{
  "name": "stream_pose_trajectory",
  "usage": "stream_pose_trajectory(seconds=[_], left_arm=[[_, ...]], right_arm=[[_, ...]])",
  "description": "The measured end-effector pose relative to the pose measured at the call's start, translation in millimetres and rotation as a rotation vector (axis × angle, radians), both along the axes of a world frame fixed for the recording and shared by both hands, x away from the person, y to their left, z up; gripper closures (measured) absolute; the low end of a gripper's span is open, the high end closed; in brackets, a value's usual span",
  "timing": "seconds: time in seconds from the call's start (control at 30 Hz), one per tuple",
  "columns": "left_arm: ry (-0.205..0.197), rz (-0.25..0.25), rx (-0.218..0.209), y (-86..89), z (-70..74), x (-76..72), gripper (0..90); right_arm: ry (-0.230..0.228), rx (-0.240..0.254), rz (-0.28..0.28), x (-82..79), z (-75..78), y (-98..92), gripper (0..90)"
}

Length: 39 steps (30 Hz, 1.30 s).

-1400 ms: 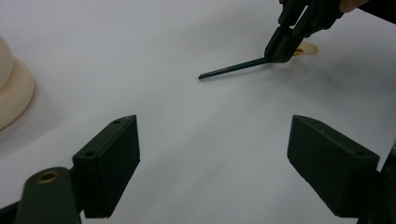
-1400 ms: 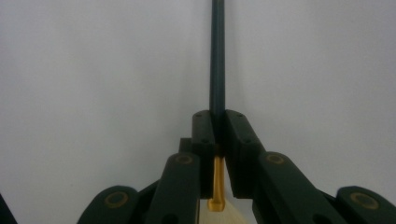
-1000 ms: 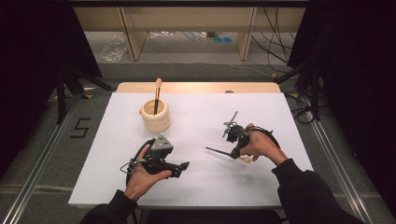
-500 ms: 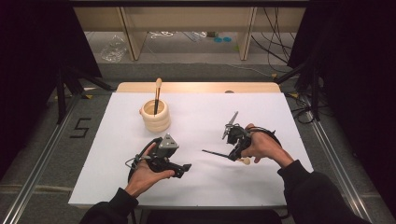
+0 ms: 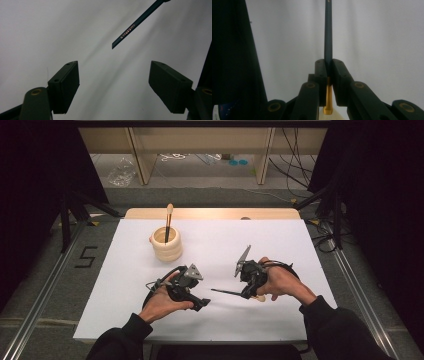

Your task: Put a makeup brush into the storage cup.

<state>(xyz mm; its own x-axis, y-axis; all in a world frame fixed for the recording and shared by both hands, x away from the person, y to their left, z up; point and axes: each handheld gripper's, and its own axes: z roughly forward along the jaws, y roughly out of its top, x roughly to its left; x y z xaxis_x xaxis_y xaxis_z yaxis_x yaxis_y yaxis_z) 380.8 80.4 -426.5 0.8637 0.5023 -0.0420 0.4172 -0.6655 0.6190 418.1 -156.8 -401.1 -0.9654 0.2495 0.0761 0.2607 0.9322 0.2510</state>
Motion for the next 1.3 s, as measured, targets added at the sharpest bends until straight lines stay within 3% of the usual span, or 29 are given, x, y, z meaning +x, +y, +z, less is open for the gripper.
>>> stream_pose_trajectory(seconds=[0.03, 0.07, 0.13, 0.17, 0.23, 0.27, 0.53, 0.9, 1.07, 1.13, 1.23, 1.3], left_arm=[[-0.003, -0.032, 0.025, -0.6, 1.9, 1.4, 24.5], [0.007, -0.018, 0.005, -2.8, 1.0, 0.2, 25.6], [0.004, -0.053, 0.036, -4.4, 3.3, 0.3, 27.1], [-0.001, -0.051, 0.017, -6.5, 2.6, -0.3, 28.2], [0.016, -0.066, 0.043, -8.0, 3.1, -1.1, 30.5], [0.004, -0.077, 0.055, -9.4, 3.3, -1.2, 31.9], [-0.007, -0.141, 0.064, -19.8, 3.7, -5.4, 44.5], [0.02, -0.165, 0.052, -28.8, -0.9, -7.9, 55.0], [0.0, -0.198, 0.082, -29.8, -1.0, -7.3, 60.3], [-0.007, -0.18, 0.076, -31.7, -1.8, -9.9, 62.1], [-0.01, -0.203, 0.09, -34.7, -2.7, -11.3, 64.3], [-0.013, -0.254, 0.134, -34.9, -2.3, -9.1, 65.8]], right_arm=[[0.01, 0.005, 0.01, -1.4, 1.3, 0.6, 83.4], [0.021, 0.01, 0.015, -3.7, 2.1, 1.9, 83.4], [0.019, 0.004, 0.021, -6.0, 3.2, 3.2, 83.4], [0.012, 0.006, 0.026, -7.0, 4.0, 3.9, 83.4], [0.012, 0.005, 0.032, -8.8, 5.8, 5.4, 83.4], [-0.001, -0.001, 0.042, -9.1, 6.7, 5.8, 83.4], [0.016, -0.001, 0.069, -15.4, 7.5, 12.9, 83.4], [0.018, 0.003, 0.099, -20.1, 7.2, 18.8, 83.4], [0.023, -0.003, 0.112, -20.9, 6.3, 21.8, 83.4], [0.024, -0.003, 0.12, -20.8, 5.9, 22.7, 83.4], [0.027, 0.0, 0.12, -21.8, 5.6, 24.5, 83.4], [0.027, 0.005, 0.136, -21.3, 4.9, 25.6, 83.4]])
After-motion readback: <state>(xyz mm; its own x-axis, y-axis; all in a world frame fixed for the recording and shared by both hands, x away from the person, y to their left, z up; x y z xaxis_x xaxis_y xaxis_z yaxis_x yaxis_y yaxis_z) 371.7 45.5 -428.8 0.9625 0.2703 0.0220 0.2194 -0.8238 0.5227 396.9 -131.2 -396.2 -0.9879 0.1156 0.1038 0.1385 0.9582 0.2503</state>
